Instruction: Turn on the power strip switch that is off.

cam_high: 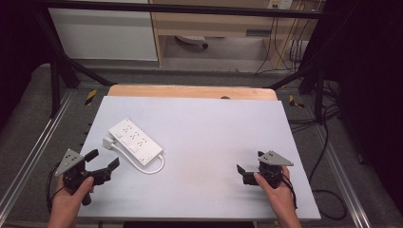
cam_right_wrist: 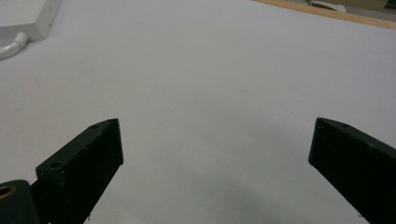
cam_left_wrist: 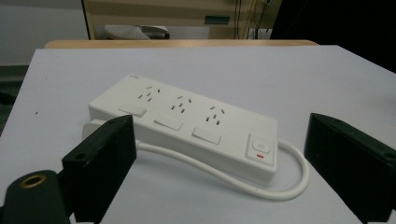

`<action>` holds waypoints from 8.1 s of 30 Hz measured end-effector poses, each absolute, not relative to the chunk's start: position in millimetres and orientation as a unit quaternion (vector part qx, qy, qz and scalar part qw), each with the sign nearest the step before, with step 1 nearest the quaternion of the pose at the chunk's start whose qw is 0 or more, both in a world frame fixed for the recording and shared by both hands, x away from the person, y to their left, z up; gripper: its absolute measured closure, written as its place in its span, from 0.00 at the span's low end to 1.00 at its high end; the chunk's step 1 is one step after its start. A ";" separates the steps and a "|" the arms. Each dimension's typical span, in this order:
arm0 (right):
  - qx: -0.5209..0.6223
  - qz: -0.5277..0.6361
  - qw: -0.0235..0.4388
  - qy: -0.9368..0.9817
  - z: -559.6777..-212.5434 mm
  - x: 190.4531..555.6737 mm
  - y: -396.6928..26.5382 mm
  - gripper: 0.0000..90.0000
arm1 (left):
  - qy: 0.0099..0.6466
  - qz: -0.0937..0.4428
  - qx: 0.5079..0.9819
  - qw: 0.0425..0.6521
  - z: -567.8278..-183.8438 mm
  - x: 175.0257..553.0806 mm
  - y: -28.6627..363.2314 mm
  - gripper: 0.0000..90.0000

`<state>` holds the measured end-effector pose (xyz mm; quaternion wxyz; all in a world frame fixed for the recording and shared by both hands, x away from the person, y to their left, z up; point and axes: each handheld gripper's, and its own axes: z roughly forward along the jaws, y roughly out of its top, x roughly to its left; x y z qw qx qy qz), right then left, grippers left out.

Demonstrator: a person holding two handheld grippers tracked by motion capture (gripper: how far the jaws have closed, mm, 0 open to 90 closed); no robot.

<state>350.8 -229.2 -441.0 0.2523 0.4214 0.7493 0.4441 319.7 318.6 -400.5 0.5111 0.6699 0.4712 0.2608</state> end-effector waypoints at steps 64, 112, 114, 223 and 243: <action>0.400 0.451 0.247 0.759 -438.9 346.6 -227.1 0.03 | 0.474 0.279 0.669 0.500 -367.4 429.7 322.1 0.08; 0.390 0.452 0.244 0.764 -438.0 347.6 -226.2 0.04 | 0.526 0.287 0.665 0.446 -396.2 457.7 348.1 0.11; 0.390 0.451 0.244 0.765 -438.4 348.0 -226.1 0.04 | 0.525 0.287 0.668 0.443 -396.8 458.1 348.8 0.11; 0.384 0.446 0.240 0.772 -438.4 347.5 -227.9 0.03 | 0.500 0.250 0.706 0.435 -447.3 445.5 328.4 1.00; 0.382 0.446 0.239 0.773 -438.3 347.2 -227.9 0.03 | 0.502 0.250 0.704 0.436 -448.1 446.5 329.0 1.00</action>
